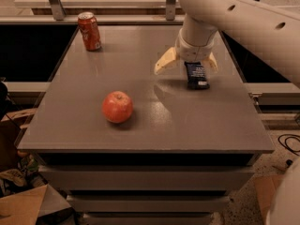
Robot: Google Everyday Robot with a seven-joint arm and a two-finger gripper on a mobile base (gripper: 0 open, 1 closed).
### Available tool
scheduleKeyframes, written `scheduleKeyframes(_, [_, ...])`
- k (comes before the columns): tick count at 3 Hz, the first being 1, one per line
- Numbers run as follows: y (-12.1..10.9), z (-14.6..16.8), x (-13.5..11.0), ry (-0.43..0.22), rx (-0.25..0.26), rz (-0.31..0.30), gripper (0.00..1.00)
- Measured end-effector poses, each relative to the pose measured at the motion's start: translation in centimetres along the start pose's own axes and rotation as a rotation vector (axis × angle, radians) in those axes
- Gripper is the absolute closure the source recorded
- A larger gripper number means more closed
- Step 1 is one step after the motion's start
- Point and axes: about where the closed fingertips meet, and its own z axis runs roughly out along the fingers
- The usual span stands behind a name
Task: Move rxbar blueberry near coke can
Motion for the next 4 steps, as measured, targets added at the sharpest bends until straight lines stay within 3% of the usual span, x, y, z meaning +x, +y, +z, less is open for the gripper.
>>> scheduleKeyframes(1, [-0.2, 1.8, 0.6, 0.031, 0.019, 0.044, 0.10])
scheduleKeyframes(2, [-1.0, 2.6, 1.0, 0.044, 0.034, 0.074, 0.31])
scheduleKeyframes(4, [-1.0, 1.1, 0.5, 0.043, 0.035, 0.075, 0.78])
